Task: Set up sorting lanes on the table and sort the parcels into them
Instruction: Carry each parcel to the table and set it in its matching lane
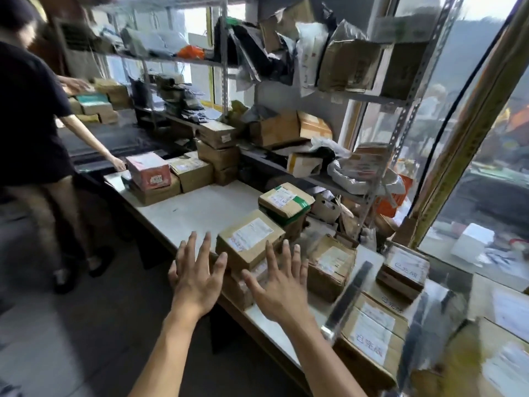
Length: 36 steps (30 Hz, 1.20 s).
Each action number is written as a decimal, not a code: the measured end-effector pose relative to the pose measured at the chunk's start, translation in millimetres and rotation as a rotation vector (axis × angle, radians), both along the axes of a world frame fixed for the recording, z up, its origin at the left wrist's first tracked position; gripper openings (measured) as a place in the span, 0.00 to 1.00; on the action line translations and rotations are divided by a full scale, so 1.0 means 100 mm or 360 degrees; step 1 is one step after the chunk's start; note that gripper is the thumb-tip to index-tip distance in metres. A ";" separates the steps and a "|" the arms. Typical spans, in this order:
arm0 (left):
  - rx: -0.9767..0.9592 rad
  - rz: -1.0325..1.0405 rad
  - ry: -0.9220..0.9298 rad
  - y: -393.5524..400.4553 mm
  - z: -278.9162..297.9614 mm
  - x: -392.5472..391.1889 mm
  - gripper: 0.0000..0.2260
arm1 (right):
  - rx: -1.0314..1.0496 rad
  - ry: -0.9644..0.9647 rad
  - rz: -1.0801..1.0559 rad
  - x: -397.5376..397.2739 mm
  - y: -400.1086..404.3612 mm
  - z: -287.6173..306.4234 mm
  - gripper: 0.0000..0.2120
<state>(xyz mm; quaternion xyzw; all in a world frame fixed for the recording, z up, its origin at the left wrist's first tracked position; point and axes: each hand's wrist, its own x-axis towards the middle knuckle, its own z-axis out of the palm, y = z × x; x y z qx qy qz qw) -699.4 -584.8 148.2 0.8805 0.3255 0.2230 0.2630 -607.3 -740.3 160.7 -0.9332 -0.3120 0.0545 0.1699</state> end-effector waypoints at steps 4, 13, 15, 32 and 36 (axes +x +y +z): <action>-0.0008 0.0121 -0.0003 0.89 -0.02 -0.06 0.39 | 0.0035 0.0035 0.0092 0.07 0.92 0.03 0.41; -0.0072 0.0391 0.0030 2.39 -0.02 -0.07 0.33 | -0.0058 0.0036 0.0258 0.33 2.72 -0.05 0.40; -0.0079 0.0462 0.0016 2.72 -0.07 -0.01 0.33 | -0.0047 0.0034 0.0299 0.44 3.13 -0.09 0.40; -0.0234 0.0665 0.0076 5.33 -0.24 1.13 0.31 | -0.0058 0.0043 0.0468 1.82 6.00 -0.31 0.41; -0.0322 0.0647 0.0091 6.05 -0.36 1.41 0.31 | -0.0109 0.0069 0.0440 2.07 6.64 -0.48 0.41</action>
